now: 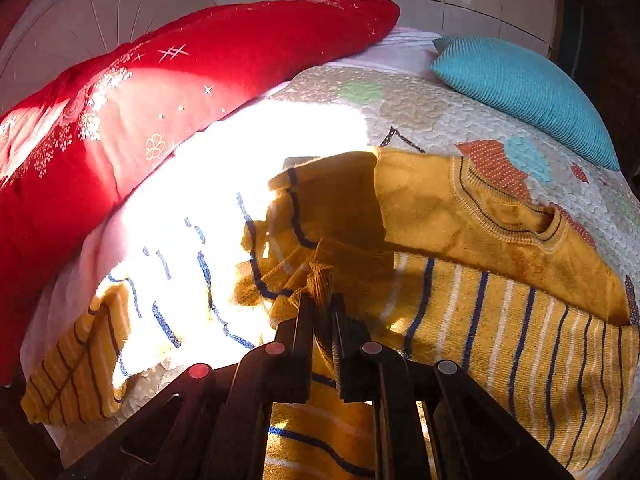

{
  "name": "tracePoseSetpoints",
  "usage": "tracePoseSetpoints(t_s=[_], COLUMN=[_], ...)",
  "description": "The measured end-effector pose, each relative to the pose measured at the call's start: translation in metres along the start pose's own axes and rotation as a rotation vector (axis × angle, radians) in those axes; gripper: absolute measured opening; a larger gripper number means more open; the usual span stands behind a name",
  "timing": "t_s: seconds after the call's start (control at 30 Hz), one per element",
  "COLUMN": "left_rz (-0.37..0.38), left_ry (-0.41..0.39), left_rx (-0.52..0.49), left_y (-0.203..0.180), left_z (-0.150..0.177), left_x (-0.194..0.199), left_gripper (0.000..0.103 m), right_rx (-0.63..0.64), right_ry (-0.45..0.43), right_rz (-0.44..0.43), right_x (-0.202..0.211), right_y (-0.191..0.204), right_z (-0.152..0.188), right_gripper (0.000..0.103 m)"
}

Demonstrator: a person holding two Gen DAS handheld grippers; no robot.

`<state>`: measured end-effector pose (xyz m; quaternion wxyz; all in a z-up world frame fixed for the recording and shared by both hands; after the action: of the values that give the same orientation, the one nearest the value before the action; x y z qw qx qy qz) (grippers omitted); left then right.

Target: Fold small clothes

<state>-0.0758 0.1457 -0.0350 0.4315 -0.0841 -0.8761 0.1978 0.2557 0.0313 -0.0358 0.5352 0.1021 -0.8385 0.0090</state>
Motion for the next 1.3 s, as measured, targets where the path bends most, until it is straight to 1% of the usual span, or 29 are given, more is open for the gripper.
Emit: tracePoseSetpoints(t_s=[0.07, 0.13, 0.23, 0.27, 0.3, 0.33, 0.4, 0.47, 0.57, 0.63, 0.67, 0.73, 0.77, 0.83, 0.9, 0.93, 0.97, 1.03, 1.1, 1.13, 1.17, 1.2, 1.23, 1.3], left_rz=[-0.001, -0.003, -0.004, -0.007, -0.009, -0.009, -0.014, -0.030, -0.053, -0.056, -0.051, -0.039, -0.033, -0.024, -0.015, -0.010, -0.005, 0.005, 0.012, 0.014, 0.016, 0.015, 0.013, 0.002], left_ry=[-0.003, -0.004, -0.009, -0.015, -0.019, -0.022, -0.028, -0.036, -0.034, -0.025, -0.023, -0.022, -0.023, -0.025, -0.026, -0.026, -0.028, -0.036, -0.044, -0.047, -0.049, -0.052, -0.057, -0.067], left_rx=[0.011, 0.021, 0.034, 0.044, 0.058, 0.072, 0.110, 0.149, 0.194, 0.226, 0.242, 0.268, 0.276, 0.281, 0.280, 0.280, 0.280, 0.282, 0.289, 0.294, 0.298, 0.300, 0.301, 0.305], left_y=[0.005, 0.010, 0.016, 0.019, 0.024, 0.028, 0.042, 0.056, 0.076, 0.086, 0.090, 0.095, 0.097, 0.097, 0.095, 0.095, 0.094, 0.093, 0.094, 0.094, 0.095, 0.096, 0.099, 0.105], left_z=[0.001, 0.001, 0.003, 0.004, 0.005, 0.006, 0.010, 0.015, 0.025, 0.033, 0.037, 0.043, 0.044, 0.048, 0.049, 0.049, 0.048, 0.047, 0.048, 0.047, 0.047, 0.047, 0.047, 0.049], left_x=[0.002, 0.004, 0.006, 0.008, 0.010, 0.012, 0.018, 0.024, 0.032, 0.035, 0.036, 0.038, 0.038, 0.040, 0.038, 0.038, 0.038, 0.039, 0.041, 0.041, 0.043, 0.044, 0.046, 0.049], left_gripper=[0.066, 0.066, 0.066, 0.066, 0.066, 0.066, 0.066, 0.066, 0.066, 0.066, 0.066, 0.066, 0.066, 0.066, 0.066, 0.066, 0.066, 0.066, 0.066, 0.066, 0.066, 0.066, 0.066, 0.067], right_rx=[0.016, 0.018, 0.047, 0.075, 0.111, 0.150, 0.232, 0.324, 0.472, 0.532, 0.532, 0.496, 0.473, 0.443, 0.403, 0.368, 0.336, 0.315, 0.338, 0.351, 0.356, 0.359, 0.367, 0.404], right_ry=[0.036, 0.021, -0.005, -0.021, -0.032, -0.039, -0.039, -0.029, -0.010, 0.026, 0.055, 0.111, 0.126, 0.167, 0.251, 0.263, 0.252, 0.190, 0.110, 0.096, 0.104, 0.112, 0.105, 0.074], right_rz=[-0.016, -0.049, -0.124, -0.137, -0.161, -0.190, -0.248, -0.308, -0.363, -0.392, -0.422, -0.487, -0.503, -0.494, -0.498, -0.505, -0.516, -0.514, -0.450, -0.415, -0.397, -0.407, -0.431, -0.439], right_x=[-0.010, -0.003, 0.022, 0.032, 0.043, 0.052, 0.065, 0.074, 0.078, 0.072, 0.067, 0.058, 0.052, 0.033, 0.010, 0.004, 0.002, 0.001, 0.000, -0.001, -0.002, 0.001, 0.008, 0.026], right_y=[0.008, 0.014, 0.034, 0.045, 0.059, 0.076, 0.112, 0.153, 0.210, 0.242, 0.255, 0.277, 0.284, 0.296, 0.307, 0.311, 0.316, 0.326, 0.333, 0.334, 0.335, 0.336, 0.338, 0.338], right_z=[0.011, 0.016, 0.021, 0.023, 0.026, 0.030, 0.042, 0.061, 0.093, 0.113, 0.124, 0.132, 0.133, 0.131, 0.129, 0.124, 0.116, 0.093, 0.073, 0.067, 0.066, 0.068, 0.071, 0.081], right_gripper=[0.022, 0.023, 0.025, 0.028, 0.031, 0.036, 0.042, 0.053, 0.063, 0.064, 0.064, 0.064, 0.064, 0.064, 0.064, 0.064, 0.064, 0.064, 0.065, 0.065, 0.065, 0.065, 0.065, 0.066])
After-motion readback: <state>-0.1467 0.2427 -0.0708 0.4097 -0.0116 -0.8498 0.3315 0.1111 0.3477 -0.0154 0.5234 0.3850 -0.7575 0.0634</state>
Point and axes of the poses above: each gripper's, at about its wrist camera, not at the fingertips, and x roughly against the way its jaws point, y to its left, z to its underside, the point moved 10 cm from there along -x, roughly the way its jaws point, and after that the axes turned 6 degrees about y, right-handed, at the moved point
